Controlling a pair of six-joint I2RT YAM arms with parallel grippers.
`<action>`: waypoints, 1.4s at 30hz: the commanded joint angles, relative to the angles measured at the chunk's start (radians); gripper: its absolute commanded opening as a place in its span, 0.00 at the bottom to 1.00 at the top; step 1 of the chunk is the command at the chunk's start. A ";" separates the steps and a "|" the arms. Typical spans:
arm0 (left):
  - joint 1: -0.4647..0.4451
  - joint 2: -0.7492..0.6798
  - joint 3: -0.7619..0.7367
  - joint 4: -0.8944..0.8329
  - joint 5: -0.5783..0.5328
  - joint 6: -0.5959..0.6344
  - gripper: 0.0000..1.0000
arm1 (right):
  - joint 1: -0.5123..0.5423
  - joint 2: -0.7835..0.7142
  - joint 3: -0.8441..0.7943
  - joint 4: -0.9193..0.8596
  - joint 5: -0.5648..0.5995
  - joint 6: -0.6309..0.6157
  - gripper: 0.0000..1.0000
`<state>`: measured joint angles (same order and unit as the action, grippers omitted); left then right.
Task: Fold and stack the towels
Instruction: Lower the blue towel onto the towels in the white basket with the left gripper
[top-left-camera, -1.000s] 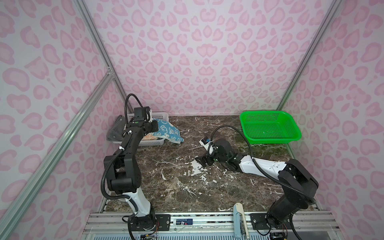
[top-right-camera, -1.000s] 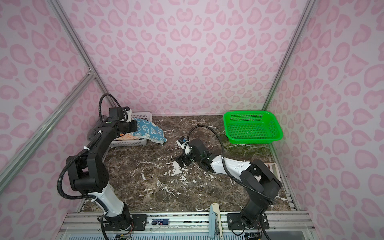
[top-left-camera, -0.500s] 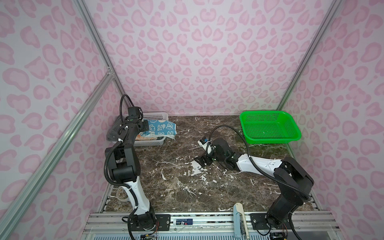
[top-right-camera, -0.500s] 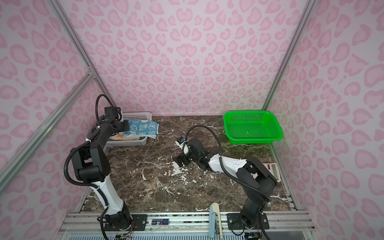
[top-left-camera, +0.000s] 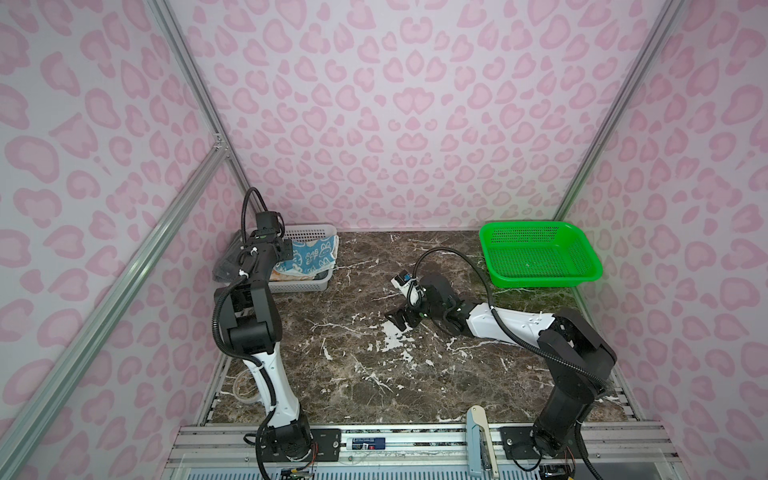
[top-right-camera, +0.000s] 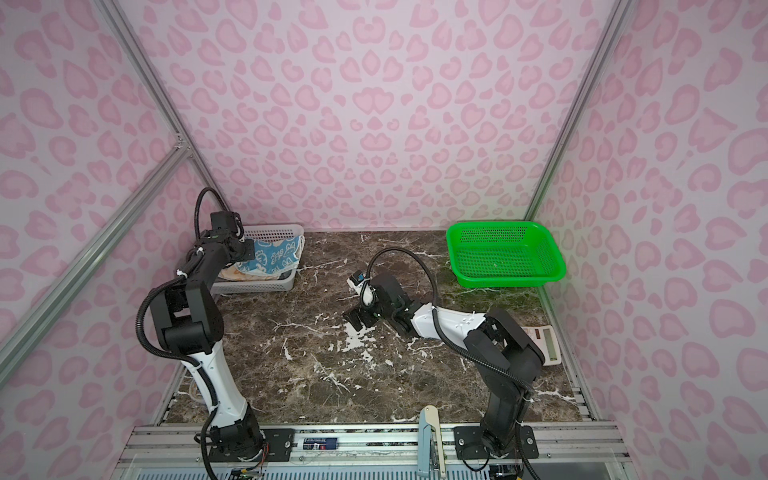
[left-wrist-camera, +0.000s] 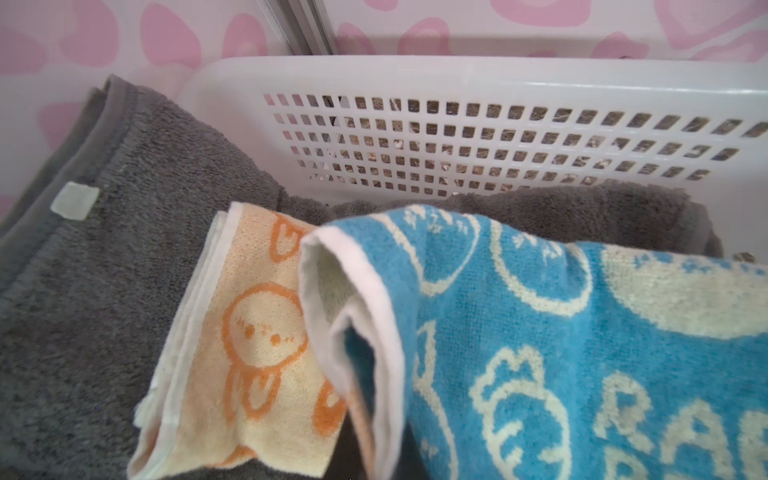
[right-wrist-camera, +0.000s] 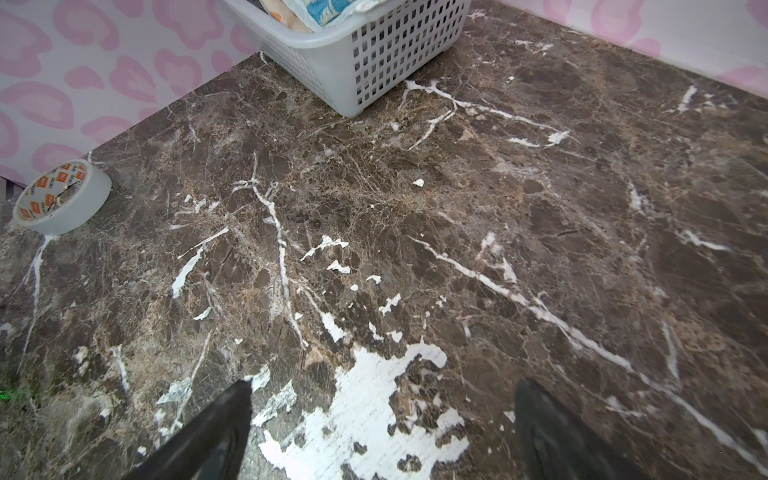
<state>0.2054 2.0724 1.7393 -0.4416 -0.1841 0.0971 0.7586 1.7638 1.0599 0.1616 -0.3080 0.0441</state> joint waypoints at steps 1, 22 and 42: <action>0.002 0.012 0.017 0.018 -0.053 0.027 0.03 | -0.001 0.011 0.006 -0.010 -0.008 -0.003 0.99; 0.012 0.041 0.055 0.001 -0.134 0.061 0.05 | -0.002 0.036 0.028 -0.016 -0.019 -0.001 0.99; 0.015 -0.034 0.036 0.000 -0.023 -0.064 0.59 | -0.002 0.027 0.017 -0.001 -0.020 0.002 0.99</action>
<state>0.2184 2.0888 1.7840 -0.4469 -0.2501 0.0673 0.7570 1.7912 1.0828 0.1326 -0.3195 0.0452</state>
